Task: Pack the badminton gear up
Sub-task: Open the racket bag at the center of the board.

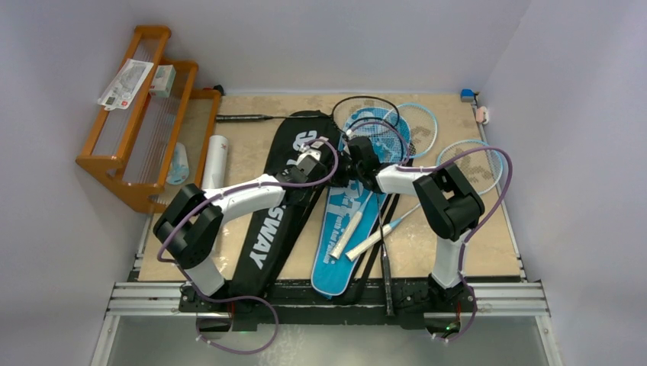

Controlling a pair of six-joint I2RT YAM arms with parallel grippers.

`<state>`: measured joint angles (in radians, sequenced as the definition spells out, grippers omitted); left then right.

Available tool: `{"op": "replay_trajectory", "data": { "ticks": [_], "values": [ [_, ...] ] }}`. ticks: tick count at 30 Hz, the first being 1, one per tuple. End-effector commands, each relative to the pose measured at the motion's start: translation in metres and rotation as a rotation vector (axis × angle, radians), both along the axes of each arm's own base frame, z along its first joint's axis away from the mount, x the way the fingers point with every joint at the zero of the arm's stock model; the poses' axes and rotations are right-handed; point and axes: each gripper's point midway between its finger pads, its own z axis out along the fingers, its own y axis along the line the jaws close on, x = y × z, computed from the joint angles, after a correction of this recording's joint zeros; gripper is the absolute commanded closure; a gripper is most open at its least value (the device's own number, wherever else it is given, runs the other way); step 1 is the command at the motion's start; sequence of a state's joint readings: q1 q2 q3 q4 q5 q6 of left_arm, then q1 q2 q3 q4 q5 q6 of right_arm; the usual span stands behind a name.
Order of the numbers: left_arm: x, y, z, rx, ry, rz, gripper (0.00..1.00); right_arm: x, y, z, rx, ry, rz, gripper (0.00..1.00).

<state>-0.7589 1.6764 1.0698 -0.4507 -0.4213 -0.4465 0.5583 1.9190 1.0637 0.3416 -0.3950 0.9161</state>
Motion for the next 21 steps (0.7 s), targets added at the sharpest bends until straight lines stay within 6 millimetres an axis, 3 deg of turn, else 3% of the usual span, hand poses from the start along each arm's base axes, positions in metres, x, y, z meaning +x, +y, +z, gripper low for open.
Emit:
{"op": "replay_trajectory", "data": {
  "ticks": [1, 9, 11, 13, 17, 21],
  "values": [
    [0.003, 0.020, 0.008, 0.121, -0.030, 0.063, 0.74, -0.004, -0.003, 0.016, 0.001, -0.022, 0.010, 1.00],
    [0.006, 0.040, 0.024, 0.226, -0.078, 0.134, 0.98, 0.007, -0.025, 0.012, -0.032, -0.005, -0.025, 1.00],
    [0.006, 0.042, 0.029, 0.230, -0.085, 0.146, 1.00, 0.010, -0.030, 0.009, -0.044, 0.005, -0.026, 1.00],
    [0.005, 0.032, 0.031, 0.172, -0.077, 0.127, 1.00, 0.012, -0.035, 0.009, -0.049, 0.008, -0.022, 0.98],
    [0.009, -0.006, 0.042, -0.048, -0.077, 0.029, 1.00, 0.006, -0.043, 0.017, -0.063, -0.019, -0.011, 0.73],
    [0.018, -0.032, 0.043, -0.206, -0.045, -0.037, 1.00, -0.008, -0.060, 0.030, -0.117, -0.052, 0.005, 0.68]
  ]
}}
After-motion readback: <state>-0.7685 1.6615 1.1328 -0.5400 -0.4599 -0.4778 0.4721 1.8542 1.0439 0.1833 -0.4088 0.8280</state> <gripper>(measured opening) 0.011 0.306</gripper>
